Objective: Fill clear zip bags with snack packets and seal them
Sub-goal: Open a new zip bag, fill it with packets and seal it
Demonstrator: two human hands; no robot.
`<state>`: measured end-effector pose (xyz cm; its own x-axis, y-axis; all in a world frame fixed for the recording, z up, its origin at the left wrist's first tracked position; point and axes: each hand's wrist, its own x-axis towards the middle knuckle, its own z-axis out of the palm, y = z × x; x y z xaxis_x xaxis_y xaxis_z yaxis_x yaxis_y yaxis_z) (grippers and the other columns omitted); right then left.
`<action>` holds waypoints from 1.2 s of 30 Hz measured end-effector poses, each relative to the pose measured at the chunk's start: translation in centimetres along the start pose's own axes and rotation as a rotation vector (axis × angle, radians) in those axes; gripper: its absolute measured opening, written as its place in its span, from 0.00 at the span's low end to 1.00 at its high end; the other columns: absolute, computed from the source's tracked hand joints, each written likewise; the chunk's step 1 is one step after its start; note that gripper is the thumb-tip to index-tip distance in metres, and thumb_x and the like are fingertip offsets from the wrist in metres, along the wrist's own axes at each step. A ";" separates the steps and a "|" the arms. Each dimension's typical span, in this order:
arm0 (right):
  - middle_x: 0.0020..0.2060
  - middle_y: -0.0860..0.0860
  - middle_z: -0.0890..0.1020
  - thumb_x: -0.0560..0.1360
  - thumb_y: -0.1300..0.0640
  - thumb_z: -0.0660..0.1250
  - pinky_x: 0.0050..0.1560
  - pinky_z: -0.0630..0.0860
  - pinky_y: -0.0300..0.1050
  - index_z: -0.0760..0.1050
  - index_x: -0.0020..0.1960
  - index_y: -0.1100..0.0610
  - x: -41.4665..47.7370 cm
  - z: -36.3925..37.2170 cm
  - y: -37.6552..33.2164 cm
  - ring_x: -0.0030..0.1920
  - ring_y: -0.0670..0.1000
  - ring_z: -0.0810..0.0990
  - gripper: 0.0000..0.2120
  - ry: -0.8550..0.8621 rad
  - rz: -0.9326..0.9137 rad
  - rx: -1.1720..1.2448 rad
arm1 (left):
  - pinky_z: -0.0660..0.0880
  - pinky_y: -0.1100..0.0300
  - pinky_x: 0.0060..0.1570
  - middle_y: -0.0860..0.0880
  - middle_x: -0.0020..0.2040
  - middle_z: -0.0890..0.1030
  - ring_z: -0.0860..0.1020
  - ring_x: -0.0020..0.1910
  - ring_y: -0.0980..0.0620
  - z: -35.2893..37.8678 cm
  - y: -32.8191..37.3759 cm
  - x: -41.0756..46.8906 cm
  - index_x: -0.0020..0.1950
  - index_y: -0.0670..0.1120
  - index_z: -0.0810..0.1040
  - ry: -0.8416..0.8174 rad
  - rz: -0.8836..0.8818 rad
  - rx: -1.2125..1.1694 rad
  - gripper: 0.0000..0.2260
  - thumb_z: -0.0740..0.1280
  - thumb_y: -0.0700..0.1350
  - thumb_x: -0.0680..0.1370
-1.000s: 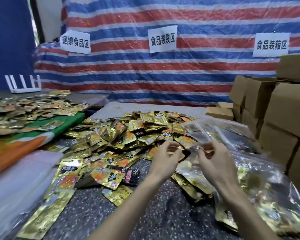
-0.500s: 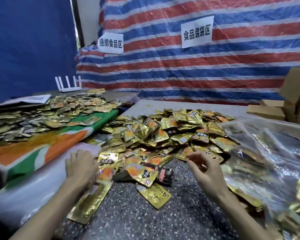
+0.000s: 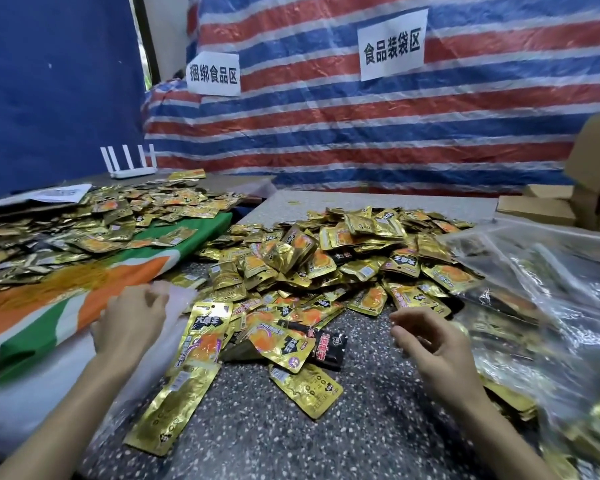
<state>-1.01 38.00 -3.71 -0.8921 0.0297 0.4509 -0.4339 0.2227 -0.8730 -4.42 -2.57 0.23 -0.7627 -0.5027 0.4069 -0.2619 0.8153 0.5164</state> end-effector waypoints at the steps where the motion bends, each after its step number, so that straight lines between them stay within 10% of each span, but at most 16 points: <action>1: 0.43 0.51 0.84 0.75 0.62 0.71 0.41 0.81 0.48 0.81 0.48 0.45 0.0 0.0 -0.3 0.42 0.51 0.82 0.11 -0.003 0.025 0.067 | 0.80 0.49 0.40 0.48 0.35 0.83 0.77 0.31 0.49 -0.3 1.3 -0.7 0.46 0.47 0.85 0.046 0.075 -0.079 0.10 0.67 0.50 0.80; 12: 0.38 0.61 0.83 0.73 0.43 0.68 0.28 0.77 0.41 0.79 0.48 0.67 0.0 -0.3 -2.1 0.33 0.55 0.80 0.24 -0.143 0.320 0.507 | 0.75 0.73 0.35 0.53 0.39 0.80 0.80 0.41 0.58 2.8 14.3 -14.6 0.38 0.50 0.73 -0.104 0.651 -0.702 0.15 0.75 0.34 0.72; 19: 0.35 0.55 0.82 0.65 0.57 0.78 0.32 0.76 0.39 0.84 0.41 0.59 0.0 -1.0 -2.4 0.35 0.48 0.79 0.08 -0.336 0.363 0.256 | 0.76 0.62 0.35 0.52 0.35 0.74 0.70 0.30 0.57 6.2 14.9 -18.5 0.38 0.45 0.73 -0.173 0.909 -0.612 0.13 0.78 0.40 0.70; 24: 0.33 0.56 0.80 0.64 0.57 0.78 0.31 0.76 0.38 0.83 0.39 0.61 -0.1 -1.1 -2.6 0.32 0.50 0.78 0.08 -0.352 0.341 0.320 | 0.72 0.56 0.43 0.54 0.32 0.74 0.71 0.33 0.58 4.0 15.4 -18.5 0.35 0.51 0.71 -0.558 0.455 -0.894 0.27 0.64 0.75 0.68; 27: 0.35 0.56 0.81 0.65 0.52 0.80 0.35 0.77 0.40 0.83 0.42 0.62 -0.2 -1.2 -3.1 0.34 0.50 0.79 0.14 -0.430 0.322 0.361 | 0.73 0.49 0.47 0.54 0.31 0.74 0.70 0.31 0.58 3.5 15.9 -17.4 0.37 0.46 0.76 -0.642 0.355 -0.859 0.24 0.66 0.68 0.73; 36: 0.33 0.58 0.77 0.66 0.57 0.80 0.30 0.76 0.40 0.82 0.43 0.64 -0.1 -1.1 -4.0 0.30 0.50 0.76 0.13 -0.484 0.375 0.528 | 0.65 0.70 0.30 0.55 0.27 0.75 0.70 0.28 0.59 2.2 16.7 -15.4 0.30 0.52 0.80 -0.828 0.359 -1.011 0.13 0.72 0.50 0.75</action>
<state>0.98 38.21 -0.09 -0.8932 -0.4414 0.0860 0.0102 -0.2112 -0.9774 1.70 19.40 0.93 -0.9194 0.3026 0.2512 0.2974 0.1173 0.9475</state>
